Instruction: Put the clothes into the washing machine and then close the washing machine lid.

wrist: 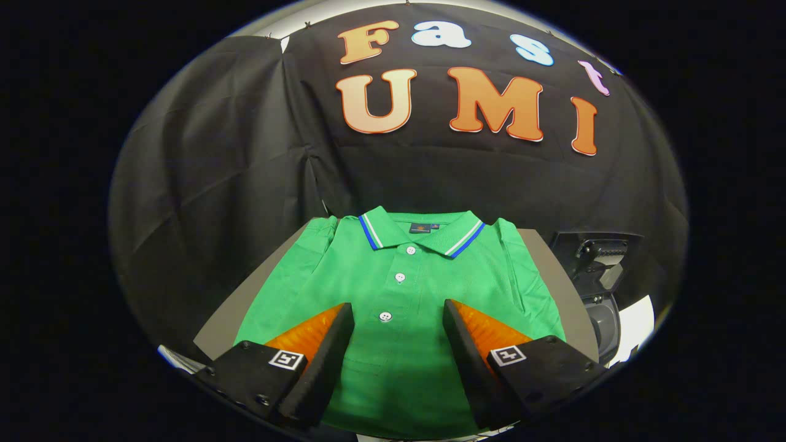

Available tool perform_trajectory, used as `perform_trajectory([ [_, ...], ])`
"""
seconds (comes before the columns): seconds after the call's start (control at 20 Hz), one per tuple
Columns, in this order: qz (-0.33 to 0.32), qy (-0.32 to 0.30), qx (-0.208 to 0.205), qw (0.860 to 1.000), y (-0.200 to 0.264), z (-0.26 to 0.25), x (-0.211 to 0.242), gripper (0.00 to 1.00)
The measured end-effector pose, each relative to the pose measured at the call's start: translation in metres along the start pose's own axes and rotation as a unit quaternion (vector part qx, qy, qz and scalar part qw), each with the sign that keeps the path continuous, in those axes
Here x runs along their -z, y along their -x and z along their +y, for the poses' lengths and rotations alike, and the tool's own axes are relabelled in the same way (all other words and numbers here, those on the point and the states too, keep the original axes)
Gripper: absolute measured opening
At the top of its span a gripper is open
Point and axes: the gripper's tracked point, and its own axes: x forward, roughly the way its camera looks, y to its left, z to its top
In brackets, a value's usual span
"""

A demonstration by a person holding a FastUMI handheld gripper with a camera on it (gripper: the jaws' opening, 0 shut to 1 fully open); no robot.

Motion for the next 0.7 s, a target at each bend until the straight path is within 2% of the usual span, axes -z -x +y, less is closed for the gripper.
perform_trajectory([
  [0.2, 0.001, 0.003, -0.018, 1.0, 0.001, 0.002, 0.001, 0.82],
  [0.4, -0.012, 0.009, -0.052, 0.999, 0.005, 0.008, 0.002, 0.54],
  [0.45, -0.02, -0.001, -0.059, 0.998, 0.008, 0.01, 0.0, 0.27],
  [0.5, -0.019, -0.005, -0.065, 0.998, 0.009, 0.008, 0.002, 0.25],
  [0.55, -0.022, -0.012, -0.072, 0.997, 0.013, 0.005, 0.003, 0.17],
  [0.6, -0.027, -0.014, -0.074, 0.997, 0.016, 0.001, 0.002, 0.17],
  [0.65, -0.036, -0.012, -0.073, 0.997, 0.017, -0.002, -0.001, 0.11],
  [0.7, -0.044, -0.002, -0.067, 0.997, 0.017, -0.006, -0.002, 0.11],
])
